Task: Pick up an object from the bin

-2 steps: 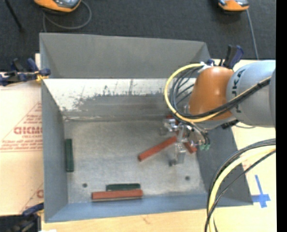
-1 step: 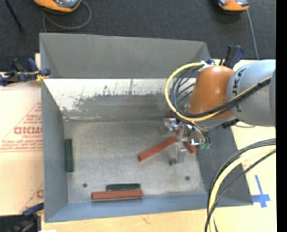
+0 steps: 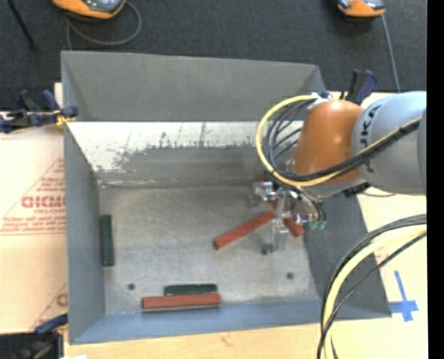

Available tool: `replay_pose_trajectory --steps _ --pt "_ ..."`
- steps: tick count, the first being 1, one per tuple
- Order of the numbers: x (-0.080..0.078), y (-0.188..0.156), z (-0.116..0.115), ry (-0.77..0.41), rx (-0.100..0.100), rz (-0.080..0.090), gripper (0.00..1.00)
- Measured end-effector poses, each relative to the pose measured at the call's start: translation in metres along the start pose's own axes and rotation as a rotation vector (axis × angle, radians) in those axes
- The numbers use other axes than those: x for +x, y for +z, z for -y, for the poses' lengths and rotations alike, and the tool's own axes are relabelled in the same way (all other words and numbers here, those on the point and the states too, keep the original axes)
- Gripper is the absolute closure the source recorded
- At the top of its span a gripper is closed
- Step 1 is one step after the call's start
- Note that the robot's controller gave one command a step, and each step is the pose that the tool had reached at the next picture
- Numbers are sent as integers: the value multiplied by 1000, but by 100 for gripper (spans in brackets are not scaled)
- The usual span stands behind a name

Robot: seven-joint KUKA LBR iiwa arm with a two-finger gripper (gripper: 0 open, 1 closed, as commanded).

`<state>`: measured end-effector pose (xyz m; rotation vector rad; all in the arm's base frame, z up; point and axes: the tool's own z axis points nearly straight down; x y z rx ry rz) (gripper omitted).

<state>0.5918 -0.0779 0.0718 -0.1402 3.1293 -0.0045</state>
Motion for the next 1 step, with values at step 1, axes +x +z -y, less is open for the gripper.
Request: replay_pose_trajectory --steps 1 --pt "-2 -1 1 2 0 1 0"
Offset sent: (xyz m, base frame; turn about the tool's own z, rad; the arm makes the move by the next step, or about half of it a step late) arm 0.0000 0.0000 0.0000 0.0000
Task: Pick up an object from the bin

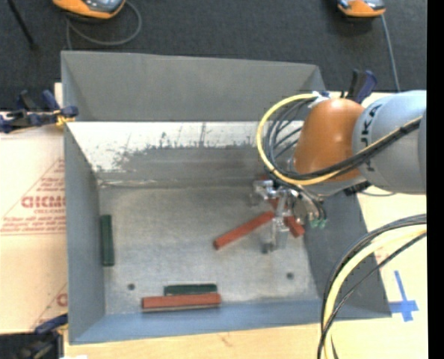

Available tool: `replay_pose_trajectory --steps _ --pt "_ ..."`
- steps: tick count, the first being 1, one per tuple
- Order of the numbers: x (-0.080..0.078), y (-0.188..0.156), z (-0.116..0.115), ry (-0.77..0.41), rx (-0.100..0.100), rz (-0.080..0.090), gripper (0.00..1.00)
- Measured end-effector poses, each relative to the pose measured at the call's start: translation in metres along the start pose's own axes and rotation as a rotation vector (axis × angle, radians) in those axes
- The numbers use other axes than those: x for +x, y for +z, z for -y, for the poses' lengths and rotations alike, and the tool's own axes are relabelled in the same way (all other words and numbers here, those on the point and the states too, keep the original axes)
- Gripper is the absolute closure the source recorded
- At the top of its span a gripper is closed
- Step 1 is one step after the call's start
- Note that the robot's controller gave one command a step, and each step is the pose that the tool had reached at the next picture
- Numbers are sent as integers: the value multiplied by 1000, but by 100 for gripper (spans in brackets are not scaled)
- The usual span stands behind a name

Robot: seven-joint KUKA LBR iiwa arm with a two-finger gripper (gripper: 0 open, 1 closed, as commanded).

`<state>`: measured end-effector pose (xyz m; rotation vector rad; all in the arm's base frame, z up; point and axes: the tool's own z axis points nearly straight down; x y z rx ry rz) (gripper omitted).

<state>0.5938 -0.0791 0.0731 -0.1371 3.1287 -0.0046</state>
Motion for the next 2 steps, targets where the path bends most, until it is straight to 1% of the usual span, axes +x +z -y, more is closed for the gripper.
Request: replay_pose_trajectory --steps 1,2 --pt "0 0 0 0 0 0 100" --pt "-2 -24 2 3 0 -2 100"
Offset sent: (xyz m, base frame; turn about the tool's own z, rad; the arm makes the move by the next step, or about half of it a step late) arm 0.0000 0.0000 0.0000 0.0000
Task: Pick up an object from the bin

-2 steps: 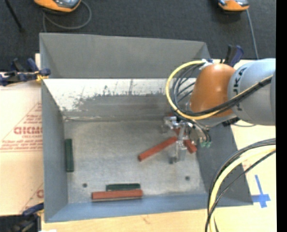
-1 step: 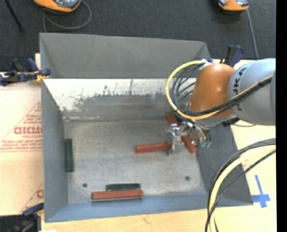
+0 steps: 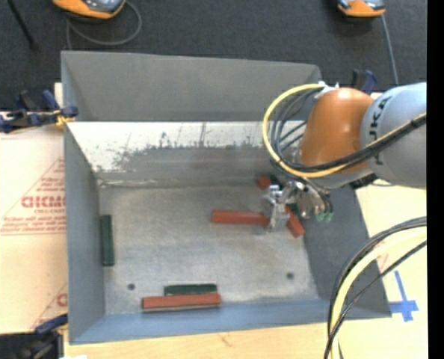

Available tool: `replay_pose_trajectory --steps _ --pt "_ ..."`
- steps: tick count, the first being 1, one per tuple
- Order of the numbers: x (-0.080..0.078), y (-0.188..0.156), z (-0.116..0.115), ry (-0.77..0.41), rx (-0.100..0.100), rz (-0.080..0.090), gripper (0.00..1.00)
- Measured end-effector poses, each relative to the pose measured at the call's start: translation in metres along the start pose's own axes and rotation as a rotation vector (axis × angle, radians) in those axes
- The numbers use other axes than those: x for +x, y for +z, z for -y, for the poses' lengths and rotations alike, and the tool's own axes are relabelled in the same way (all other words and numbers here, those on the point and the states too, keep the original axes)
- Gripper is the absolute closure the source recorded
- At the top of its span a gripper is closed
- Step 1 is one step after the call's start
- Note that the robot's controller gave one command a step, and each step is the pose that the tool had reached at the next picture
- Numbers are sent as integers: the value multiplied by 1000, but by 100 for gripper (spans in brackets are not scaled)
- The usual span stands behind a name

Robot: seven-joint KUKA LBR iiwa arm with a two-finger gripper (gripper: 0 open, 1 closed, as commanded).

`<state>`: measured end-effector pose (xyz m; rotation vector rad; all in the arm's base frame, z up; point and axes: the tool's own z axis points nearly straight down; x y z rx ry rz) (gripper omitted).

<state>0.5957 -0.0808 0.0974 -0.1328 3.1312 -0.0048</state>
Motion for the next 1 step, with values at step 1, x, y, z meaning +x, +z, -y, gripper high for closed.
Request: replay_pose_trajectory --steps 1 --pt "-3 -59 2 4 1 3 100"
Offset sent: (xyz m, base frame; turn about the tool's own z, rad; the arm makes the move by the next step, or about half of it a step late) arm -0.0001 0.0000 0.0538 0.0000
